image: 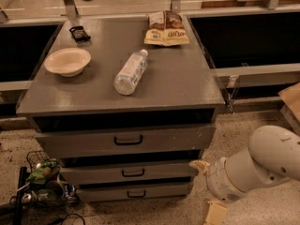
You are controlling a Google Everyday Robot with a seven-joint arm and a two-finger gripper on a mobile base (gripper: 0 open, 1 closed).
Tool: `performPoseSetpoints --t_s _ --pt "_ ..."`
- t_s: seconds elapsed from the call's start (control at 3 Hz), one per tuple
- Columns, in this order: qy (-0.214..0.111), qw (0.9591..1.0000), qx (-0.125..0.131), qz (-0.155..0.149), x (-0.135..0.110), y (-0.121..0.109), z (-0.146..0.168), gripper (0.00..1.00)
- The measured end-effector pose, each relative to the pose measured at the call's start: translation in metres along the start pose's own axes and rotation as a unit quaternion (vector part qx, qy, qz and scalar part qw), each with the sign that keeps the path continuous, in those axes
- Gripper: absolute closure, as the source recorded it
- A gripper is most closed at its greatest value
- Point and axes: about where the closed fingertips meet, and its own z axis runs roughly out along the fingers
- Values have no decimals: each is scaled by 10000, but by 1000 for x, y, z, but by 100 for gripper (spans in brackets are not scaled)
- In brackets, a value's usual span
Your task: Open middle drawer
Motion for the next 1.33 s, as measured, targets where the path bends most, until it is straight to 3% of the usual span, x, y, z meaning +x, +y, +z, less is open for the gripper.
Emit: performPoseSetpoints --t_s 0.67,1.0,1.33 --pt "-792 9948 616 154 -32 -27 27 0" --pt "-827 9942 673 158 -34 -30 28 0" --pt "-988 9922 669 351 -21 -30 30 0"
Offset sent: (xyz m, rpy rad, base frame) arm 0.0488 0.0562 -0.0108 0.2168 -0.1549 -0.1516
